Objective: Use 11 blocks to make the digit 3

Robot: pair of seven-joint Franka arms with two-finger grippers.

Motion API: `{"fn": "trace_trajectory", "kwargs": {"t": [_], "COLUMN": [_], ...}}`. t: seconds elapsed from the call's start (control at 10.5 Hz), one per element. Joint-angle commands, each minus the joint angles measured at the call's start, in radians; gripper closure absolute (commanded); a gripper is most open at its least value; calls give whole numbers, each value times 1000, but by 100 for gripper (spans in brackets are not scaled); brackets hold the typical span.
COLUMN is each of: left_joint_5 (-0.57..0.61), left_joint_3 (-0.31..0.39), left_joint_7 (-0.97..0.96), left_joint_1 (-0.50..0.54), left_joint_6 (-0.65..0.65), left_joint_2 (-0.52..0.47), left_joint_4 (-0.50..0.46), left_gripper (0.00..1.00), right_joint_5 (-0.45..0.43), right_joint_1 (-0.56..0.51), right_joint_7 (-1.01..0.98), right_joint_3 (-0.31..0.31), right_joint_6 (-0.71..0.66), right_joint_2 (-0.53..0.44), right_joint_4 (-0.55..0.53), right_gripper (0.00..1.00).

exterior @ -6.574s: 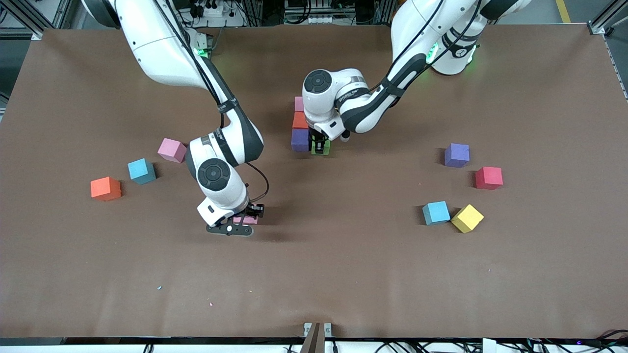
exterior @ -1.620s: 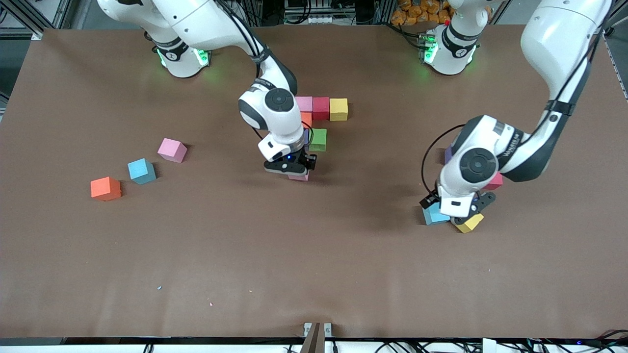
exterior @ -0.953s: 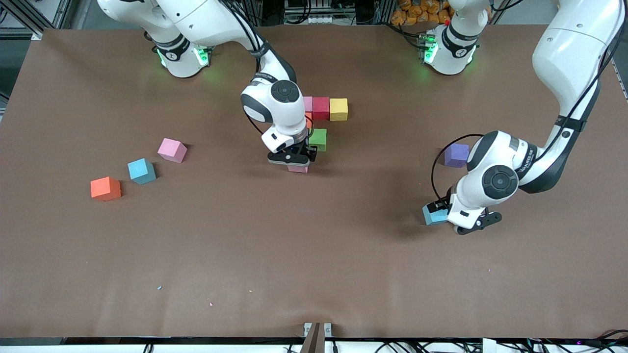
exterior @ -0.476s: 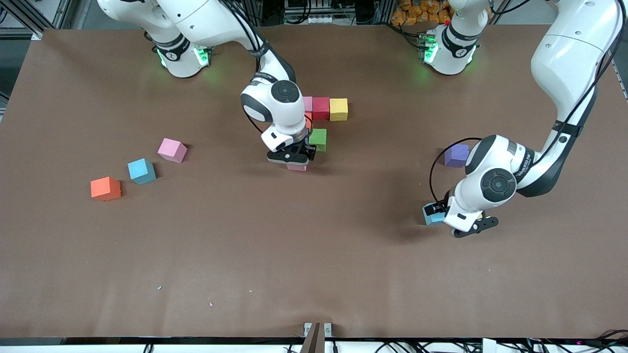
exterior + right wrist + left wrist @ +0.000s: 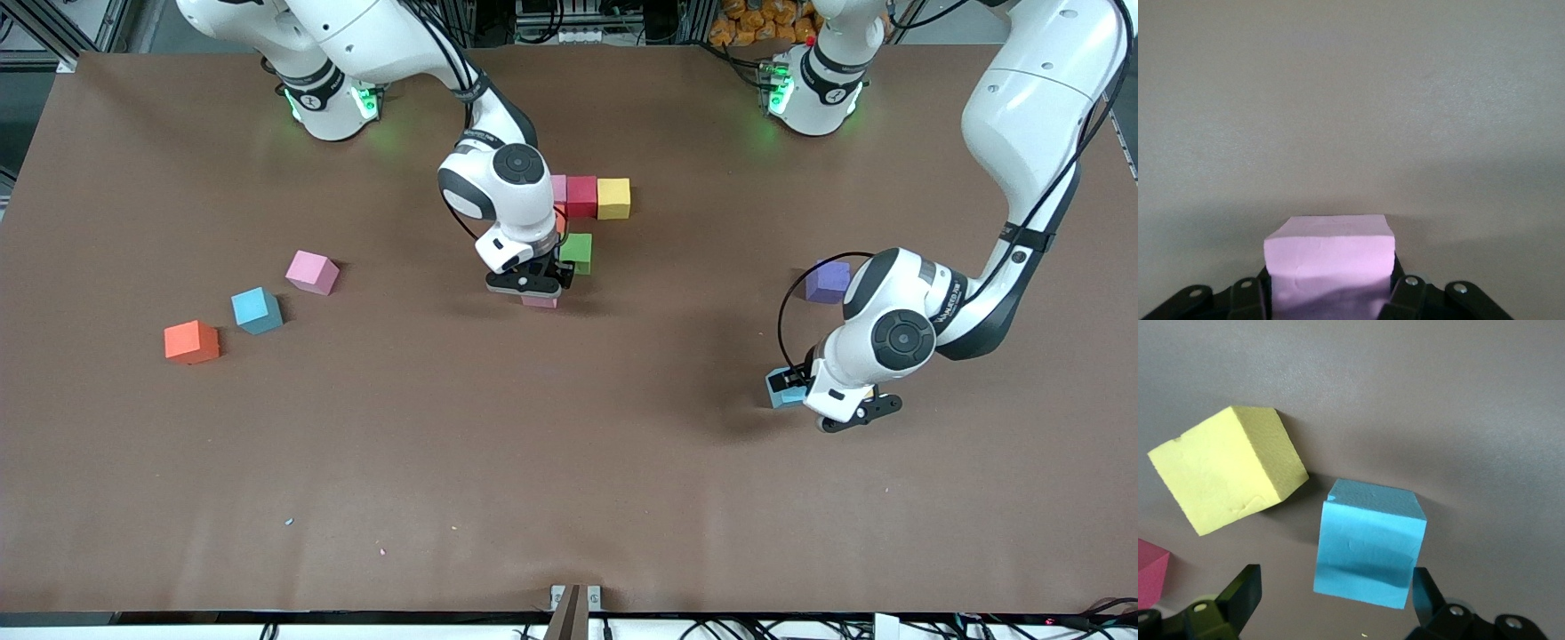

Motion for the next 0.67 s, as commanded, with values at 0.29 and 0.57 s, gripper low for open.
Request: {"fn": "trace_trajectory", "kwargs": {"t": [0.29, 0.57], "left_joint_5": [21, 23], "left_joint_3": [-4, -4], "left_joint_7": [7, 1], "left_joint_1": [-23, -27], "left_joint_6": [-2, -2], "left_joint_2": [54, 65], "left_joint_4": [59, 77], "left_gripper": [0, 0], "right_joint_5": [-28, -28], "right_joint_1": [-16, -14], "right_joint_7": [45, 45], "right_joint_3": [20, 18], "right_joint_6": [4, 9], "right_joint_2": [-23, -22], "right_joint_4": [-27, -28], "right_gripper": [100, 100]}}
